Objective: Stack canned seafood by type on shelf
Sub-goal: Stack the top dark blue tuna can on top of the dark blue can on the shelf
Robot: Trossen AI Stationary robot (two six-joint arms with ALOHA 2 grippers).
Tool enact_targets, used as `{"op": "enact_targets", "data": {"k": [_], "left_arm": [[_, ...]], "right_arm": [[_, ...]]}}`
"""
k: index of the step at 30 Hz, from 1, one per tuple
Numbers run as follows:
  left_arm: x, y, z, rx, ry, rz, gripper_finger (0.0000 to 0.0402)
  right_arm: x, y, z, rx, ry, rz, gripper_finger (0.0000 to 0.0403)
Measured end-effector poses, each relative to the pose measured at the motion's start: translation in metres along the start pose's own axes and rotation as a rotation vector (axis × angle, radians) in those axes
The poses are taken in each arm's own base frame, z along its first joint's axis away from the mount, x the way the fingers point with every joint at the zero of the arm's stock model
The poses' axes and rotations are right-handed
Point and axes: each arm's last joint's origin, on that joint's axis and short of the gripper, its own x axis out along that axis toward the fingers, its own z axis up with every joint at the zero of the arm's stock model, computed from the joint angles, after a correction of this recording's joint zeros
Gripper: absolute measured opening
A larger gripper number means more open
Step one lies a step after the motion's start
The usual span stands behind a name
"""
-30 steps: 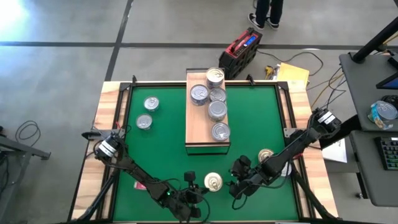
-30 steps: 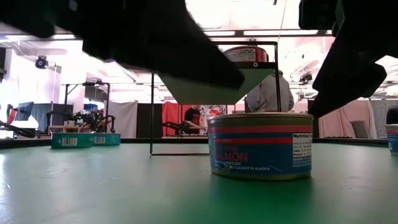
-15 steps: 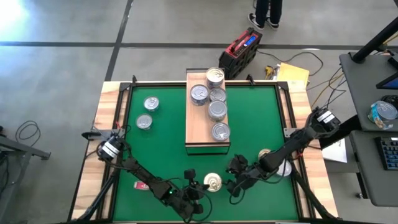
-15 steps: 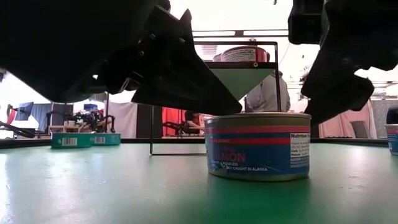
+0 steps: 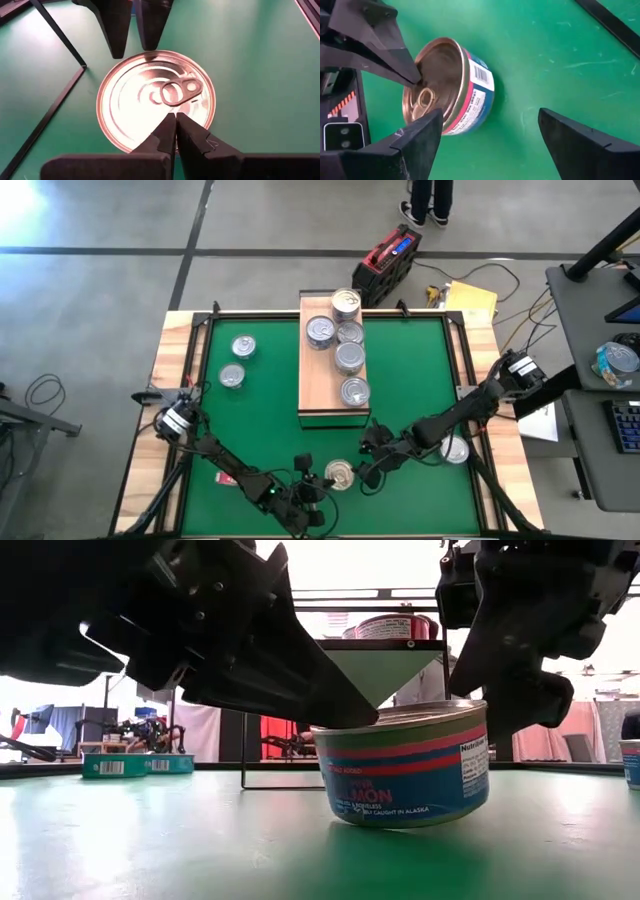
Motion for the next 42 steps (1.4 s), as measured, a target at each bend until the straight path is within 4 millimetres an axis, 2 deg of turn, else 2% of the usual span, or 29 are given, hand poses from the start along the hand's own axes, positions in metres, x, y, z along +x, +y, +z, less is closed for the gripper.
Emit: {"op": "enact_targets", "data": {"k": [18, 27, 32, 37, 42], "left_arm": [[-0.003, -0.002, -0.002, -0.022, -0.002, -0.008, 0.0], [-0.006, -0.005, -0.003, -0.046, -0.004, -0.019, 0.0], [-0.007, -0.007, -0.003, -0.045, -0.005, -0.025, 0.0], [-0.007, -0.007, -0.003, -0.051, -0.003, -0.029, 0.0], [-0.008, -0.008, -0.003, -0.056, -0.006, -0.036, 0.0]], "right_arm": [[0.004, -0.004, -0.002, 0.047, -0.058, 0.102, 0.0315], [0.038, -0.005, -0.014, 0.053, -0.019, 0.198, 0.0311], [0.047, -0.004, -0.016, 0.047, -0.018, 0.26, 0.0314], [0.047, -0.002, -0.015, 0.042, -0.037, 0.294, 0.0296], [0.046, 0.001, -0.013, 0.044, -0.061, 0.316, 0.0256]]}}
